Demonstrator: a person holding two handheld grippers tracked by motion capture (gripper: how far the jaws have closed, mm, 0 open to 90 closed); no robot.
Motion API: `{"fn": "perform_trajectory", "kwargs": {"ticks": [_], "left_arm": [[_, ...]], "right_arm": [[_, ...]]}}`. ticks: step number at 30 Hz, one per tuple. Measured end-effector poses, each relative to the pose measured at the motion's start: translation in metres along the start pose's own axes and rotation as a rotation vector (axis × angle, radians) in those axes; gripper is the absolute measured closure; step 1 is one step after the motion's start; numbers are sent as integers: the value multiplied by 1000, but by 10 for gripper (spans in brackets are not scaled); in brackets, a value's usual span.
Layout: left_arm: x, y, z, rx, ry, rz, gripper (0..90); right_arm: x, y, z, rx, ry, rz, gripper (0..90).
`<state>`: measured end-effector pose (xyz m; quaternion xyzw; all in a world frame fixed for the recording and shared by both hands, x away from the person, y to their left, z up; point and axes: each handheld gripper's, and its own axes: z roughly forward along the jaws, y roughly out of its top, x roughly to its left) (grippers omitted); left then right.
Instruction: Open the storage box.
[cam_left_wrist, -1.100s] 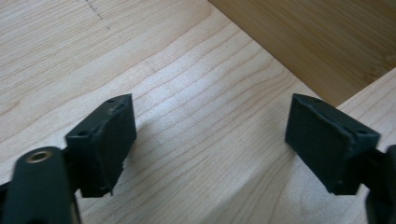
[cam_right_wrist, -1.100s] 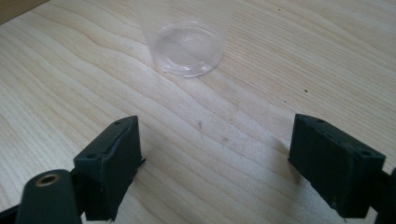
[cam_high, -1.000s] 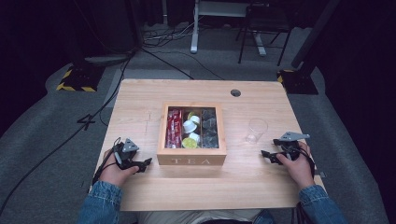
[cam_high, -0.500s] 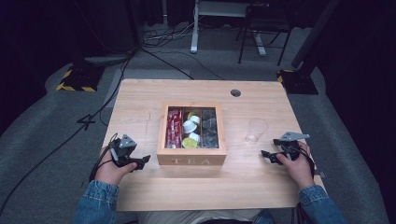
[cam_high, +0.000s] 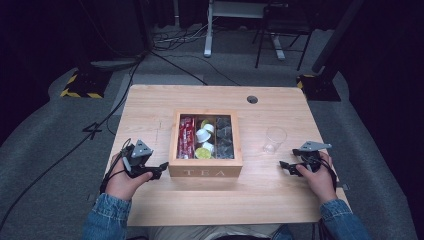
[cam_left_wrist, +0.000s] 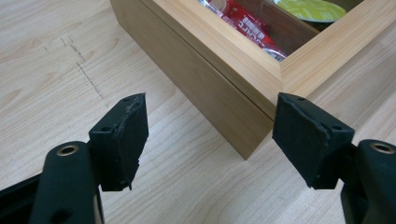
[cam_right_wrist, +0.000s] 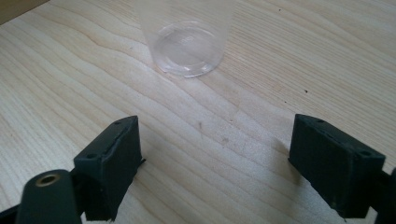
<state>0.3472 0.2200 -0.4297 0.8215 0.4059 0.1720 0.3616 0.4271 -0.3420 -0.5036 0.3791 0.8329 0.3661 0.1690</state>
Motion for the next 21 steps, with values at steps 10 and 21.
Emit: {"fn": "perform_trajectory", "kwargs": {"ticks": [10,21], "left_arm": [[-15,8,-4,-59,-91,5,230],[-28,1,13,77,-88,33,178]], "right_arm": [[0,0,0,0,0,0,167],[0,0,0,1,-1,0,167]]}}
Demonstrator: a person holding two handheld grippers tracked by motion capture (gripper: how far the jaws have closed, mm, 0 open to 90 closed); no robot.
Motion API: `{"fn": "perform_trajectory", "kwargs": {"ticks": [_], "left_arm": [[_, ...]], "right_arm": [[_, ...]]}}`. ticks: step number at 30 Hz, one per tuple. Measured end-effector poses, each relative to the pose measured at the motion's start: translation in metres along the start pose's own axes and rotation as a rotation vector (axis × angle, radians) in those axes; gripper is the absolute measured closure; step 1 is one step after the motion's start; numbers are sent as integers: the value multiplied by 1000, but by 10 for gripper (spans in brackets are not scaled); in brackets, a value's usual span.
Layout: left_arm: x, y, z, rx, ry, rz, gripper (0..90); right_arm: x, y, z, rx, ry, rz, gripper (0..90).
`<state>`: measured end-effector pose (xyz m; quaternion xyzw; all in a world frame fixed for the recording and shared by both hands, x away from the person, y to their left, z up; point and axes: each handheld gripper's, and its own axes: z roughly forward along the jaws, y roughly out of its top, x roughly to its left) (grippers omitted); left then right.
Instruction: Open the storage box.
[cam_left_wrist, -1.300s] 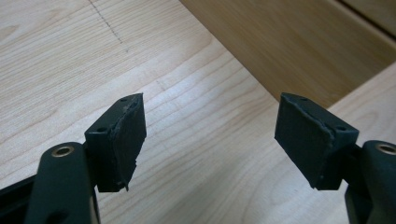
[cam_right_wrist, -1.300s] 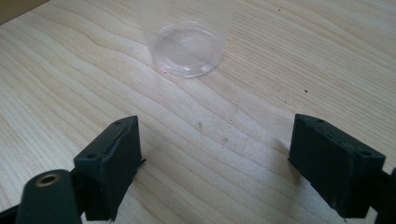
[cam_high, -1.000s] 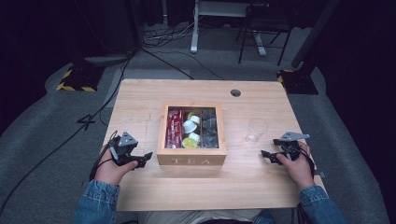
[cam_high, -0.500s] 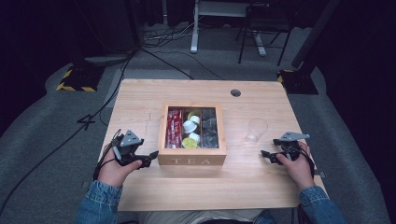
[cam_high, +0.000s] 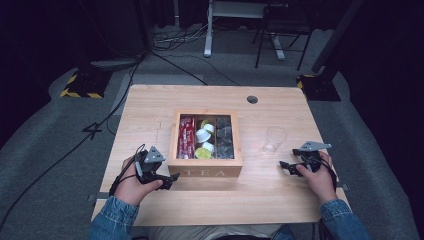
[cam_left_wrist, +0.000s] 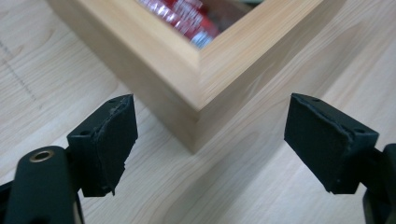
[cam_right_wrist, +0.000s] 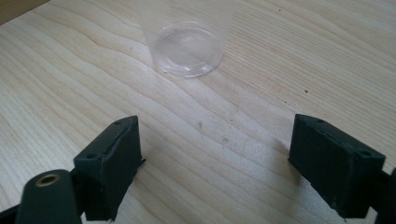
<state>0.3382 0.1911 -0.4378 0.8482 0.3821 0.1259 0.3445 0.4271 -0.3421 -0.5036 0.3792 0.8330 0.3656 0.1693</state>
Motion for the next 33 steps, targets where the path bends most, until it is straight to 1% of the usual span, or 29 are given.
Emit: {"fn": "perform_trajectory", "kwargs": {"ticks": [2,3,5,8,9,10,11,12,13,14,15,16,17,18,26,27,28,29,33], "left_arm": [[1,0,1,-2,-1,0,199],[2,0,2,-5,-3,9,234],[2,-1,2,-8,-5,15,299],[4,-1,3,-20,0,11,384],[5,-2,3,-26,2,-8,396],[7,-2,2,-28,6,-5,399],[7,-2,2,-28,6,-5,427],[8,-2,1,-40,-2,-18,457],[9,-2,0,-39,-11,-17,461],[9,-2,0,-39,-11,-17,484],[9,-2,0,-38,-33,-18,518],[9,-2,0,-38,-33,-18,536],[9,-2,1,-39,-38,-12,546],[8,-2,1,-29,-29,1,546],[8,-1,1,-26,-19,20,549],[7,0,1,-16,-7,44,555],[7,0,1,-16,-7,44,569],[6,0,0,-7,9,67,580],[6,0,0,-7,7,67,592]], "right_arm": [[0,0,0,0,0,0,167],[0,0,0,0,0,0,167],[0,0,0,0,1,0,167],[0,0,0,0,0,0,166],[0,0,0,0,0,0,166],[0,0,0,0,1,0,167],[0,0,0,-1,1,0,167],[0,0,0,0,0,0,166],[0,0,0,0,0,0,167],[0,0,0,0,0,0,167],[0,0,0,-1,0,0,167],[0,0,0,-1,0,0,167],[0,0,0,0,1,0,167],[0,0,0,0,1,0,167],[0,0,0,0,0,0,166],[0,0,0,-1,0,0,166],[0,0,0,-1,1,0,167],[0,0,0,-1,0,0,167],[0,0,0,-1,1,0,167]]}}
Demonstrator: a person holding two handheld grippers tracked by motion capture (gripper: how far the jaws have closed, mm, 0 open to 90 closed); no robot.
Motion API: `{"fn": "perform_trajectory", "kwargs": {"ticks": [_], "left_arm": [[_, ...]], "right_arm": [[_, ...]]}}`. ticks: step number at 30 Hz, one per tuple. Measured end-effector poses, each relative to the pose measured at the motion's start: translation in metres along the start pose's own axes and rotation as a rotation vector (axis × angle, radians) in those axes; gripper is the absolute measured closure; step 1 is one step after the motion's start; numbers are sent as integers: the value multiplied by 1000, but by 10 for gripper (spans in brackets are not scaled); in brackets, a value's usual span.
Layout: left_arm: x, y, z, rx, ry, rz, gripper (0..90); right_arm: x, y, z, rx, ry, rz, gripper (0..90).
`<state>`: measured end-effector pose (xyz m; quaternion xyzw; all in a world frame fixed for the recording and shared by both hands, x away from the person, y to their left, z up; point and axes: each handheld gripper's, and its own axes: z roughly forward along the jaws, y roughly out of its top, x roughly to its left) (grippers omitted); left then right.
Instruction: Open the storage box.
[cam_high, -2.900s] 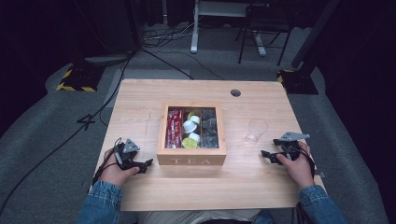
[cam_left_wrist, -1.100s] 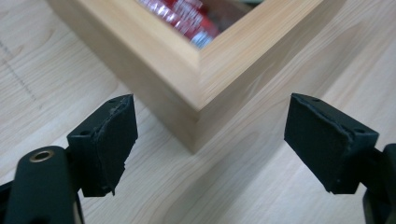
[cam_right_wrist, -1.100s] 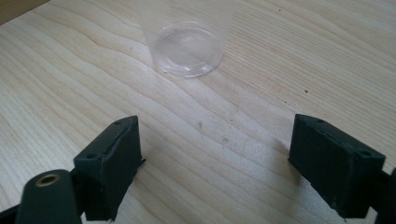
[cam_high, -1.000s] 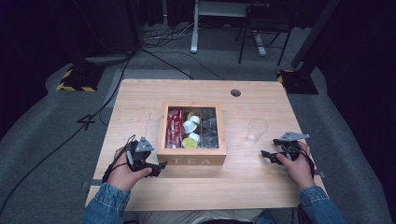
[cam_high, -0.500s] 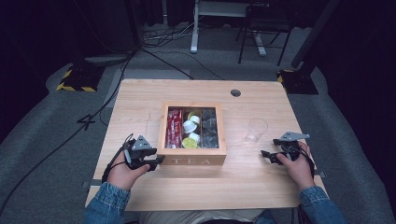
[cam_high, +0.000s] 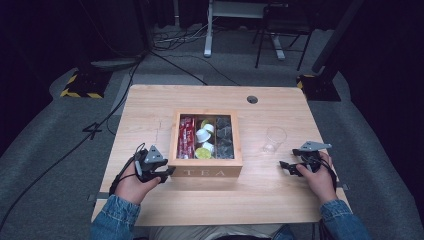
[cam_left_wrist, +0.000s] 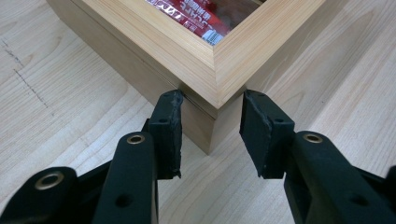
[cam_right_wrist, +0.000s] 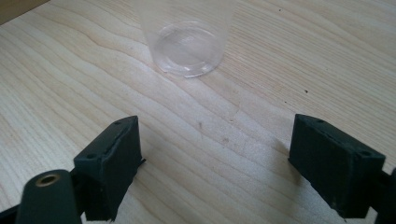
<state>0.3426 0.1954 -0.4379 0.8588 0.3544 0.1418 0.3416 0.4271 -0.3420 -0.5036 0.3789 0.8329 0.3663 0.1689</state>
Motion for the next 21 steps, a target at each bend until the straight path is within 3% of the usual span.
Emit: {"fn": "perform_trajectory", "kwargs": {"ticks": [8,11,15,21], "left_arm": [[1,2,-2,6,-14,-12,620],[2,5,-4,-3,-20,-23,619],[3,7,-8,-12,-18,-19,619],[6,12,-13,-31,-37,-34,619]], "right_arm": [[0,0,0,1,3,-1,164],[2,-1,-1,0,28,-25,163],[2,-1,-3,5,33,-15,179],[7,9,-21,-64,41,0,207]]}}
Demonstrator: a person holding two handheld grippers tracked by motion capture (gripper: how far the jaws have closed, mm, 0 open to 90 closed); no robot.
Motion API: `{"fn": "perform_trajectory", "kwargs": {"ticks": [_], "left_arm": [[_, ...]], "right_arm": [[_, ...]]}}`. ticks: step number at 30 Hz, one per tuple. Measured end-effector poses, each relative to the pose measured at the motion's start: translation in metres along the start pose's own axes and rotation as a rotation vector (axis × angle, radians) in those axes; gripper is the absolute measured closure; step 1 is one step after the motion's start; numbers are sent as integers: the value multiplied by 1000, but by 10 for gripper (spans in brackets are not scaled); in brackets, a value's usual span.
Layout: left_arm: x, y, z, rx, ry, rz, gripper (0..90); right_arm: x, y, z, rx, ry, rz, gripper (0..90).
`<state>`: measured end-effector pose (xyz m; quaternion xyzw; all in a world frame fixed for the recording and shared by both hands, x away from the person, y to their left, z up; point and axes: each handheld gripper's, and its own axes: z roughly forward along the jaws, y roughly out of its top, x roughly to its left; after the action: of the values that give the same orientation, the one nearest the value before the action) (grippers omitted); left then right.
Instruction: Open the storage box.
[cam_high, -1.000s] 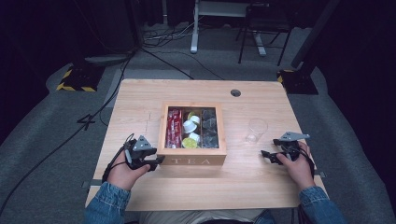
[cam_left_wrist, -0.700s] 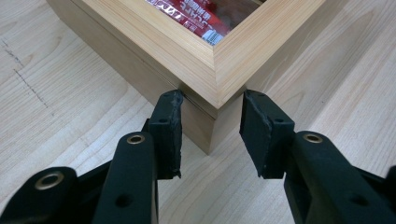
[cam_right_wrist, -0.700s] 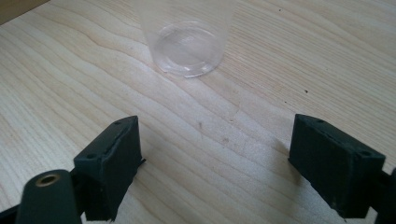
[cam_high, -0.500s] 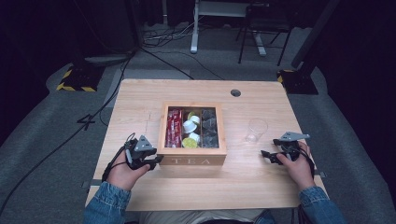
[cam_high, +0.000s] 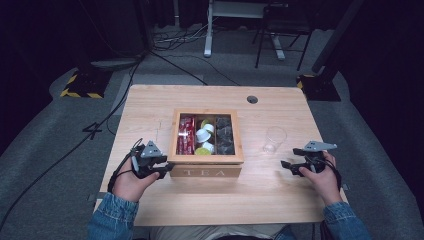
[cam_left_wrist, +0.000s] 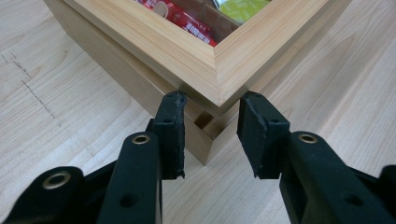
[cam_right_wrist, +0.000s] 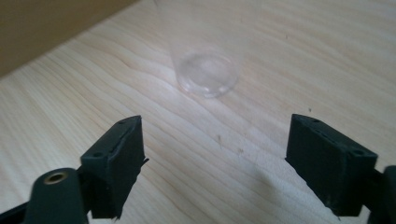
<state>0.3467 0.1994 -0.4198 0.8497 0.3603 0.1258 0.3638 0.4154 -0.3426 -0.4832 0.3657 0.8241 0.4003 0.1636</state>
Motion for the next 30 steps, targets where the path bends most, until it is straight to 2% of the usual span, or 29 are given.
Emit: {"fn": "perform_trajectory", "kwargs": {"ticks": [3,6,10,11,13,21,22,24,27,30], "left_arm": [[1,1,-1,-12,-4,-3,622],[2,5,-4,-46,4,2,635],[3,8,-6,-73,2,-7,641],[5,10,-8,-94,9,1,643],[6,11,-9,-102,12,2,648],[9,17,-12,-155,12,-32,643],[9,19,-11,-159,18,-33,643],[10,20,-11,-157,20,-31,643],[11,21,-11,-183,15,-57,644],[12,22,-12,-187,16,-59,646]], "right_arm": [[3,5,-7,-17,-4,-7,212],[9,14,-18,-33,2,-9,218],[16,24,-26,-18,15,-8,255],[19,28,-27,-12,25,7,264],[23,34,-29,-9,34,12,266],[31,60,-34,-36,35,-34,255],[33,67,-34,-49,41,-42,246],[34,70,-34,-55,45,-43,241],[41,81,-32,-84,63,-60,237],[48,90,-32,-101,76,-81,235]]}}
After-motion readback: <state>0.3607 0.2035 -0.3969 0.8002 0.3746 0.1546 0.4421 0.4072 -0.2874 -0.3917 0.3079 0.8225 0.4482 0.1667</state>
